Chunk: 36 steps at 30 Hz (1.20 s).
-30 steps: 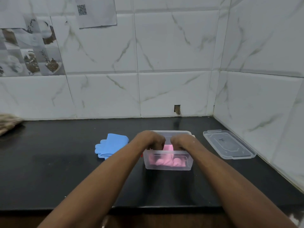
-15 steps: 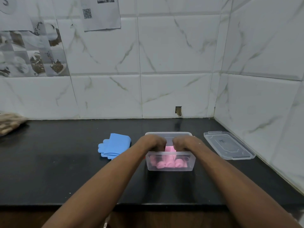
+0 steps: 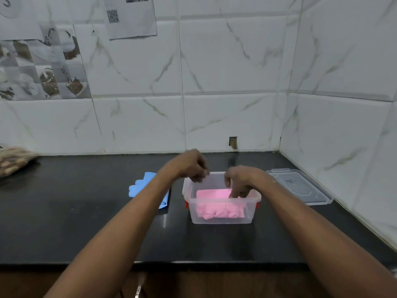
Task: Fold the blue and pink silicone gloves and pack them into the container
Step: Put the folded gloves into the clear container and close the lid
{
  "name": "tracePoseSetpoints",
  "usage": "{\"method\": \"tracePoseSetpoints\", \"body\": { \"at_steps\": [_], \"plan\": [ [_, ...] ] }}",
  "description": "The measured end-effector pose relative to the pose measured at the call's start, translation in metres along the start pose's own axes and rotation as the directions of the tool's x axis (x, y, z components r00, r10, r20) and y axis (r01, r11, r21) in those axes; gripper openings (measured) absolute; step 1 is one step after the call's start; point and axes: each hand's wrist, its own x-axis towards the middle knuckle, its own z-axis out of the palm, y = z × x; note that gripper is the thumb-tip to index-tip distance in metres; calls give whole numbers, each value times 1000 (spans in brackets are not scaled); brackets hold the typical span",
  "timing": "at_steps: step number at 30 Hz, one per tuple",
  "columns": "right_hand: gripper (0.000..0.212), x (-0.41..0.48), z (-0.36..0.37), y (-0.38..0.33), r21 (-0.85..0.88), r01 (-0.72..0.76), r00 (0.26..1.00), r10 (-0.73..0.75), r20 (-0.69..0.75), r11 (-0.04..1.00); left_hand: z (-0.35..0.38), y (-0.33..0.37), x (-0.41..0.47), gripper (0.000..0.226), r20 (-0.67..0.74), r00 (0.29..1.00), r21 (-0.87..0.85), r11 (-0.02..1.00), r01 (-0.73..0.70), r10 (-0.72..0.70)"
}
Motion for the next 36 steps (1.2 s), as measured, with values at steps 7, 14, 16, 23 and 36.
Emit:
{"method": "tracePoseSetpoints", "body": {
  "at_steps": [7,14,16,23,36],
  "plan": [
    [31,1,17,1,-55,113,994,-113,2,992,-25,-90,-37,22,-479,778,144,838,527,-407],
    [31,14,24,2,-164,105,994,-105,13,981,4,-125,-39,25,-598,660,55,799,599,-454],
    [32,15,24,2,-157,101,995,-101,11,982,3,-130,-39,54,-513,591,-37,704,709,-622],
    [29,16,27,2,-134,96,995,-98,-13,986,-14,-132,-33,75,-180,606,-417,618,667,-775],
    [28,15,29,2,-74,87,995,-91,-41,993,6,-101,-10,112,-505,540,53,601,798,-673]
  ]
}}
